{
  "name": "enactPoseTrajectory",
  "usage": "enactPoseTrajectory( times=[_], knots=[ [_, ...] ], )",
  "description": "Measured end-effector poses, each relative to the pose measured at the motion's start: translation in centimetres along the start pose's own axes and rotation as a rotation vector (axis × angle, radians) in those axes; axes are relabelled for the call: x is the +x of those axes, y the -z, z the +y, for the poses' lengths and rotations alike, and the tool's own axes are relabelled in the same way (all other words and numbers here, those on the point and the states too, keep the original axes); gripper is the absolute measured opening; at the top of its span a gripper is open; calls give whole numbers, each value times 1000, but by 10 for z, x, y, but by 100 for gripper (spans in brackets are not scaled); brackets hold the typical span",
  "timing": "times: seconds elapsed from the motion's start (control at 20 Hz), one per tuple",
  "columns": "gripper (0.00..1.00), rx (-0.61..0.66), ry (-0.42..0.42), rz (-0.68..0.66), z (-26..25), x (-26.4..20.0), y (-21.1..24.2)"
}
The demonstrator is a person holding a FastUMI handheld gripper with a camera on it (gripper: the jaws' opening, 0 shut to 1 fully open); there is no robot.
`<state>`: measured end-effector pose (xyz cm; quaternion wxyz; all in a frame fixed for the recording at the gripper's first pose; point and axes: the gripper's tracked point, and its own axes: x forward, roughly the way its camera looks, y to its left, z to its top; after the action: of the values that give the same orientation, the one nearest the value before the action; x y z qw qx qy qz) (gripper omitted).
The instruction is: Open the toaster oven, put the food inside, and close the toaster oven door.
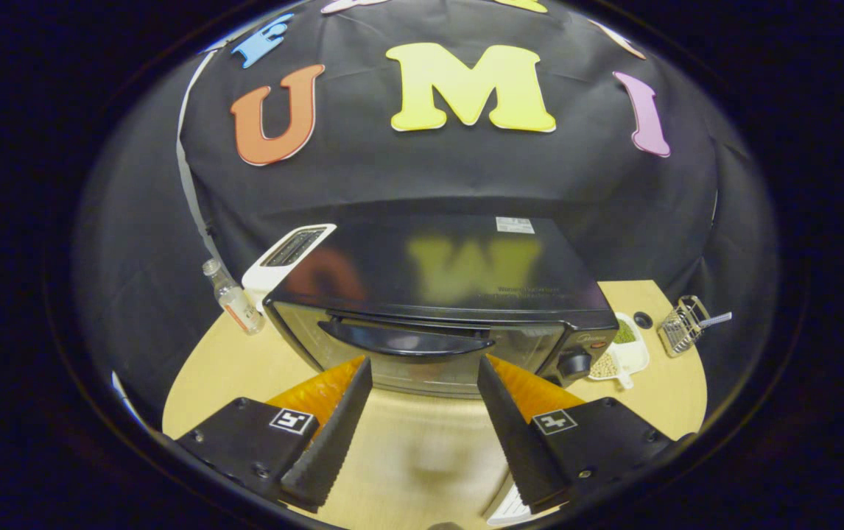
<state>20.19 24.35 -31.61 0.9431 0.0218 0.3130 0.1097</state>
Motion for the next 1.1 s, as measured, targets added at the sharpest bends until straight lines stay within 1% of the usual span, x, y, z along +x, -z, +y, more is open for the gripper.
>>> enactPoseTrajectory(
  times=[0.3, 0.5, 0.65, 0.75, 0.9, 1.1],
  knots=[
    [93, 11, -6, -15, -4, -18, 5],
    [93, -20, 19, -61, -21, -52, -10],
    [93, -12, 9, -130, -30, -101, -36],
    [93, -23, 22, -193, -51, -136, -54],
    [93, -43, 51, -303, -74, -199, -90],
    [95, -44, 45, -471, -103, -282, -127]
  ],
)
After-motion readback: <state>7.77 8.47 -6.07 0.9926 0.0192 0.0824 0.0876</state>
